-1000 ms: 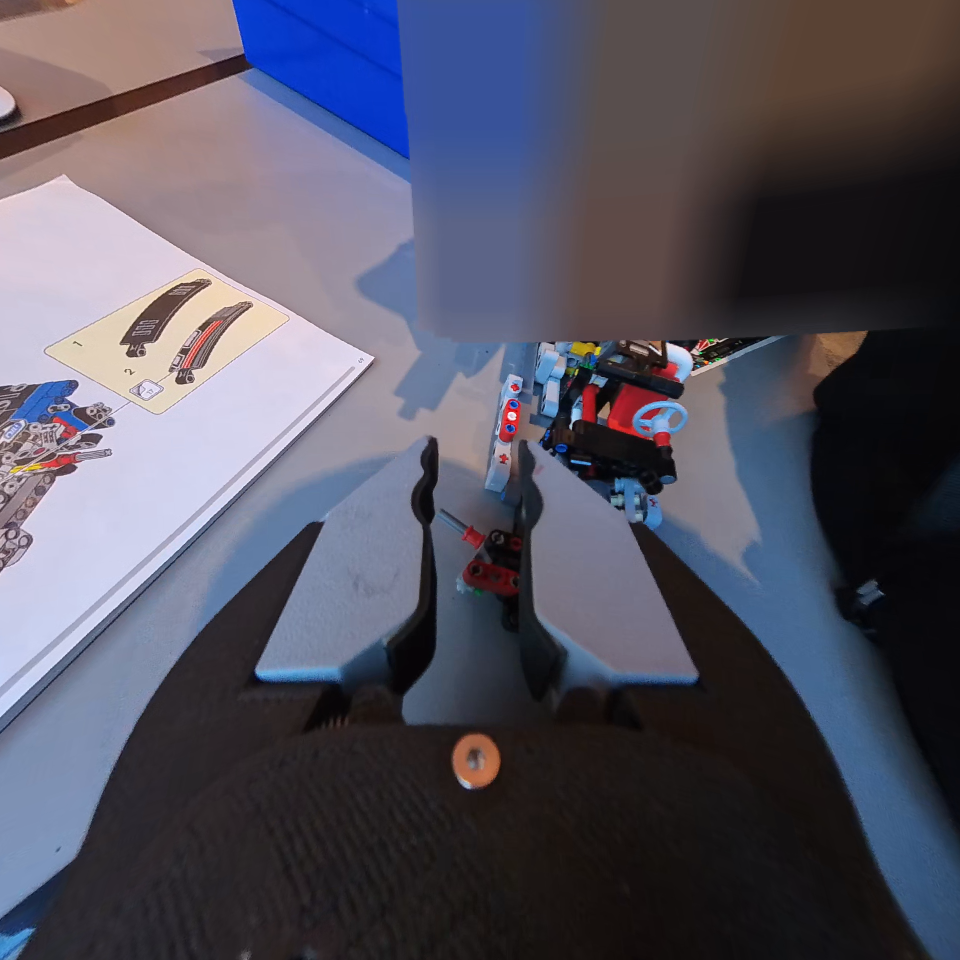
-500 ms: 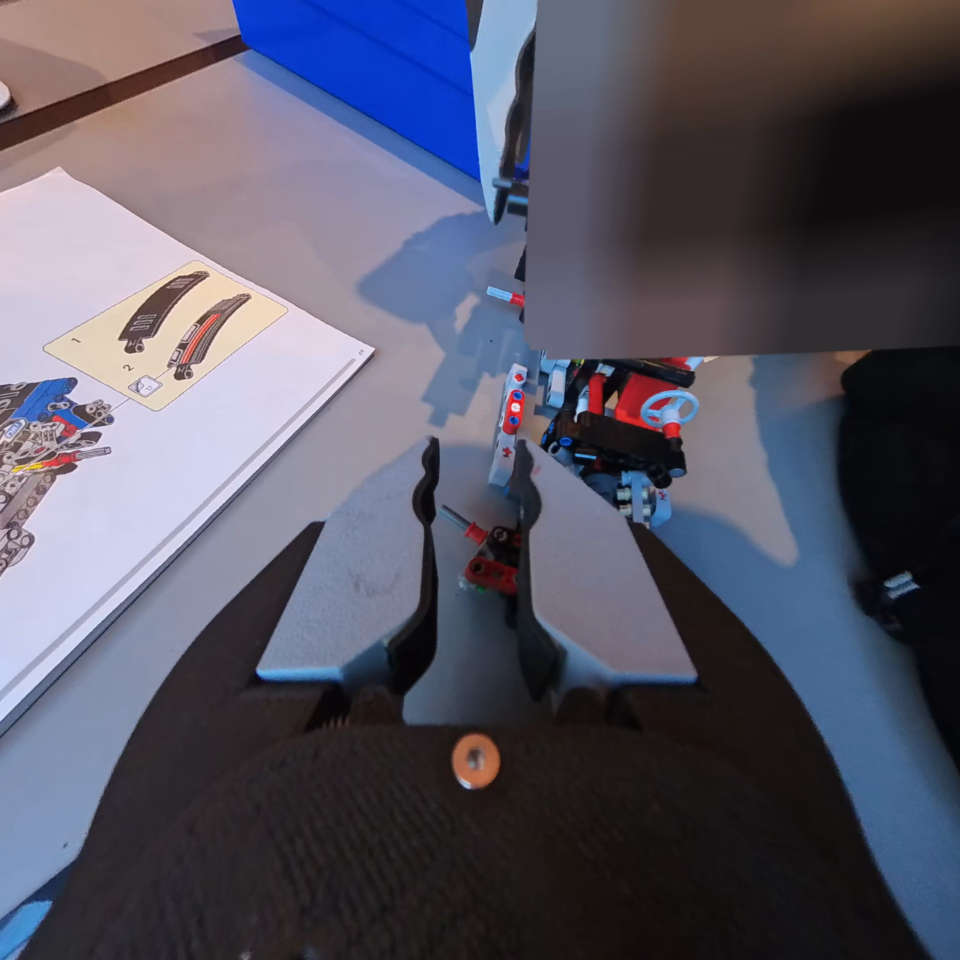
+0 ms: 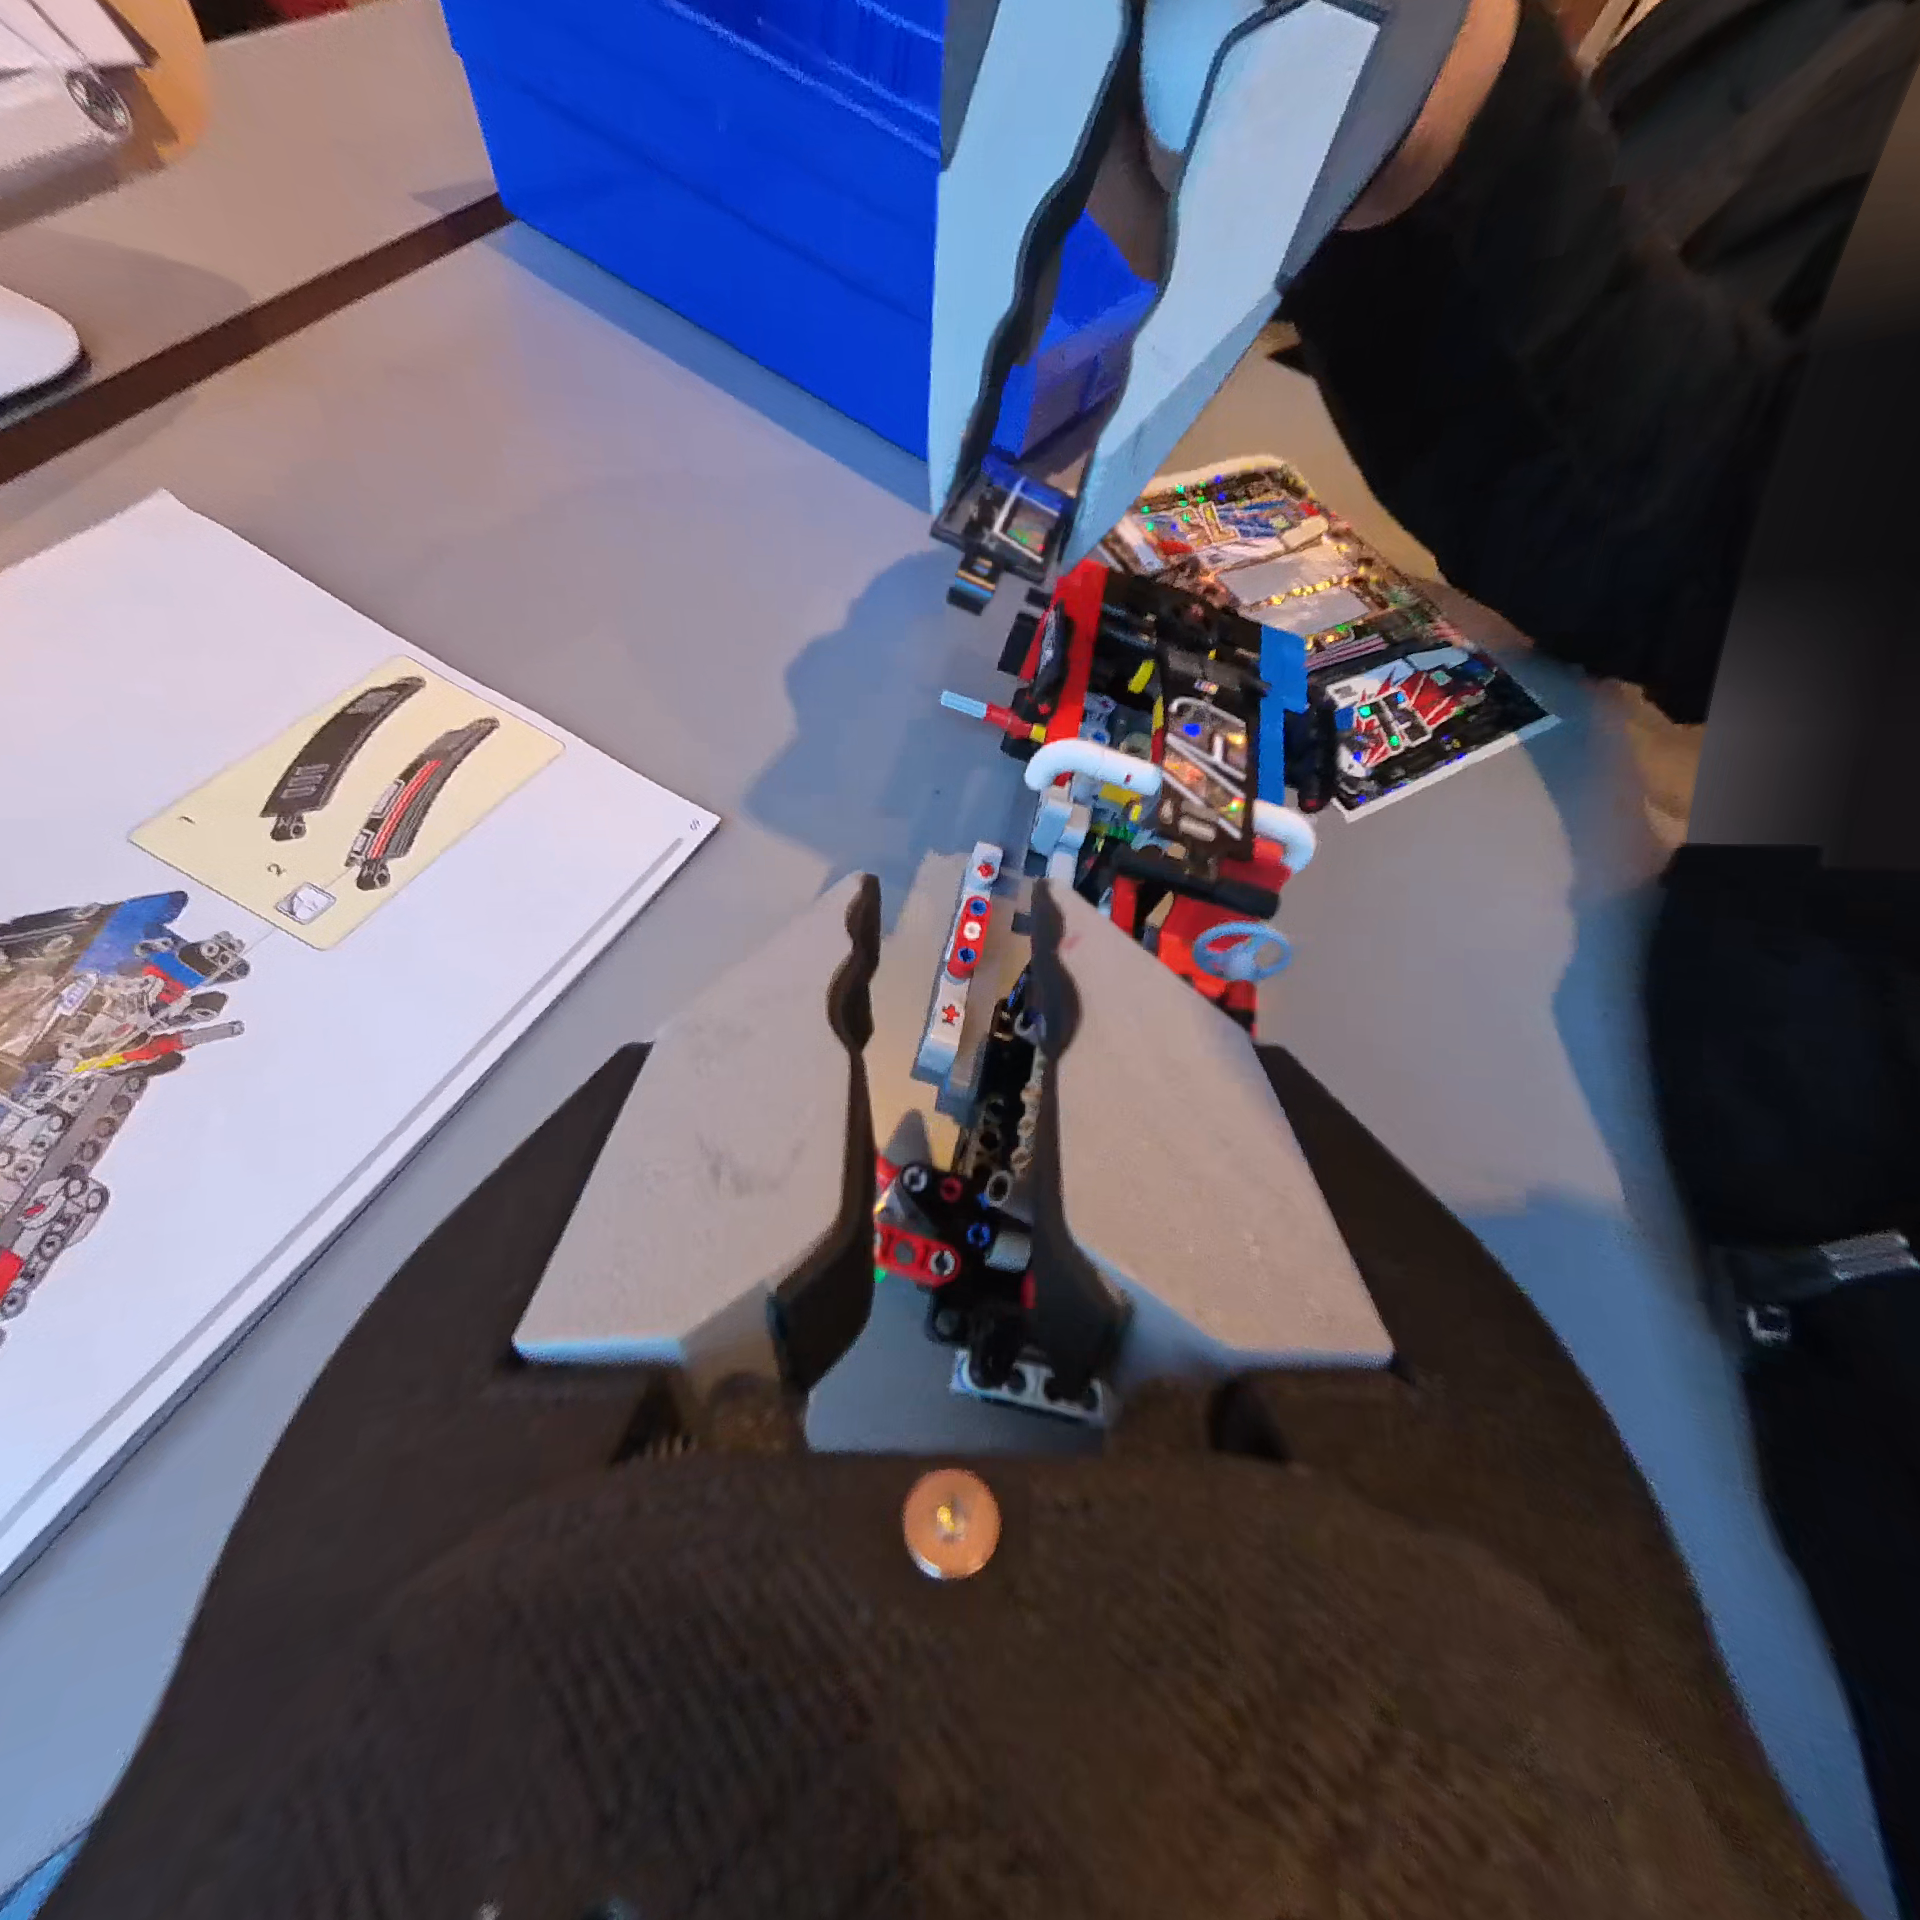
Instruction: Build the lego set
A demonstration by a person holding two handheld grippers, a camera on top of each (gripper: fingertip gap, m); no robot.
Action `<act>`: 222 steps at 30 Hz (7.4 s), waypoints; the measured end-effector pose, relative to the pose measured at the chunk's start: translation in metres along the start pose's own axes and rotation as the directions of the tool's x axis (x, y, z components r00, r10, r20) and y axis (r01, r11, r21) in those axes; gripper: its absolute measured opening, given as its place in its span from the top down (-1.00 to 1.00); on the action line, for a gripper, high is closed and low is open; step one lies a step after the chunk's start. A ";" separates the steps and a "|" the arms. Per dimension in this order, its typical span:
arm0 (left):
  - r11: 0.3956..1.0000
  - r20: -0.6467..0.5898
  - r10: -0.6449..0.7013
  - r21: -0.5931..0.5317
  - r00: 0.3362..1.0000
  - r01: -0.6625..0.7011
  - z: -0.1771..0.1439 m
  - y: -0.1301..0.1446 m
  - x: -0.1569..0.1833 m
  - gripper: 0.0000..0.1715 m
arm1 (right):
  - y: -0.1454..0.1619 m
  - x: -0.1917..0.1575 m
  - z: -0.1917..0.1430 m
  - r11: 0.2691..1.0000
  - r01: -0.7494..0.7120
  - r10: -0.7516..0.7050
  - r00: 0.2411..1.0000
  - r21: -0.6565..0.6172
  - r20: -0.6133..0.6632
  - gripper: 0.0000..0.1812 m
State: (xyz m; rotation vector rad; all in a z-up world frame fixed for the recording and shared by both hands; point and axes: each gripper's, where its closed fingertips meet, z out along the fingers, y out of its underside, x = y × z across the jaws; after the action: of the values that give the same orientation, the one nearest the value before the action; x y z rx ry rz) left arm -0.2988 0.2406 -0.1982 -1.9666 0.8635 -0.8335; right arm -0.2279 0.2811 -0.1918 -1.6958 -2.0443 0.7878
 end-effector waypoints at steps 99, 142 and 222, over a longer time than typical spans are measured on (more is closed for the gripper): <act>0.990 -0.285 -0.131 -0.082 0.949 0.112 0.038 -0.010 0.043 0.58 | 0.055 -0.038 -0.029 0.964 -0.212 0.181 0.965 0.162 0.190 0.78; 0.979 -0.182 -0.093 -0.197 0.979 0.056 0.049 -0.015 0.037 0.76 | 0.066 -0.021 -0.022 0.969 -0.120 0.108 0.992 0.215 0.067 0.87; 0.692 0.058 0.697 -0.319 0.715 -0.648 0.055 -0.041 0.027 0.54 | 0.020 -0.029 -0.037 0.796 -0.582 0.361 0.679 0.168 0.639 1.00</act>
State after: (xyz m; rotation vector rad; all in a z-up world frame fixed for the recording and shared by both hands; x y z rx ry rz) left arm -0.2297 0.2592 -0.1808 -1.6924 1.5323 -0.0938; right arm -0.1843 0.2618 -0.1735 -1.9461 -1.5836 1.9494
